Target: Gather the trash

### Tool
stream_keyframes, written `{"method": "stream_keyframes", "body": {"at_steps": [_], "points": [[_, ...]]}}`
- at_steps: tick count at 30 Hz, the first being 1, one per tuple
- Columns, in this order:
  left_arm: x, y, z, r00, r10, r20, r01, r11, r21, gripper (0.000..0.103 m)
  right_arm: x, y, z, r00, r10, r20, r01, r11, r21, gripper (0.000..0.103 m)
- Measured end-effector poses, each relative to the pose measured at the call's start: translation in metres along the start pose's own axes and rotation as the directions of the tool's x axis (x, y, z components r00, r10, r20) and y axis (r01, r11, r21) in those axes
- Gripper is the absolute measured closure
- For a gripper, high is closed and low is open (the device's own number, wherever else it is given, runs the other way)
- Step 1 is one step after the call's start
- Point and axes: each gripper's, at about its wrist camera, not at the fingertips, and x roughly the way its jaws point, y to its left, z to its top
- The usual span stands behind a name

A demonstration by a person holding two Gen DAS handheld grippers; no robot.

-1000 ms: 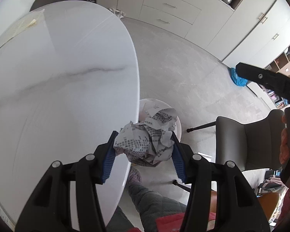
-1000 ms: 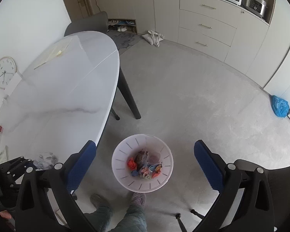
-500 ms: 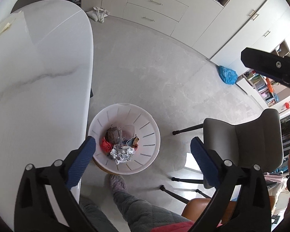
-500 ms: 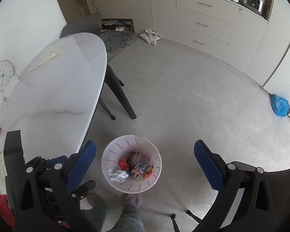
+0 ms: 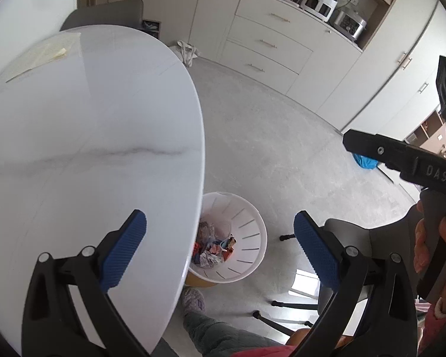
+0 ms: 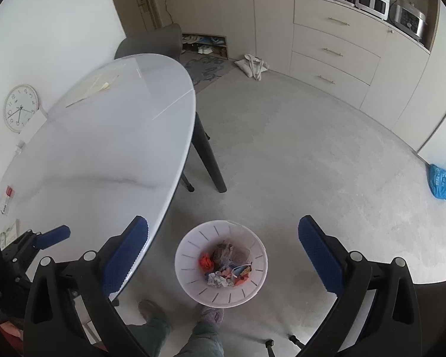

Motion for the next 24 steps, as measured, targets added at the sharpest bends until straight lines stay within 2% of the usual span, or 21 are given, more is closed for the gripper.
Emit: {"method": "stream_keyframes", "body": {"at_steps": [6, 14, 19, 24], "points": [[-0.062, 0.051, 0.004, 0.989, 0.120, 0.084, -0.113, 0.989, -0.091, 0.008, 0.004, 0.060, 0.014, 0.998, 0.067, 0.021, -0.065, 0.995, -0.080, 0.003], [-0.135, 0.148, -0.011, 0.949, 0.295, 0.106, -0.268, 0.939, -0.218, 0.008, 0.018, 0.173, 0.017, 0.978, 0.208, 0.005, -0.204, 0.966, -0.160, 0.003], [-0.164, 0.196, -0.026, 0.934, 0.341, 0.105, -0.304, 0.915, -0.264, 0.008, 0.023, 0.234, 0.014, 0.967, 0.253, -0.012, -0.250, 0.945, -0.211, 0.003], [-0.176, 0.227, -0.035, 0.931, 0.352, 0.101, -0.312, 0.907, -0.284, 0.008, 0.025, 0.274, 0.008, 0.963, 0.266, -0.034, -0.266, 0.933, -0.243, 0.003]]}}
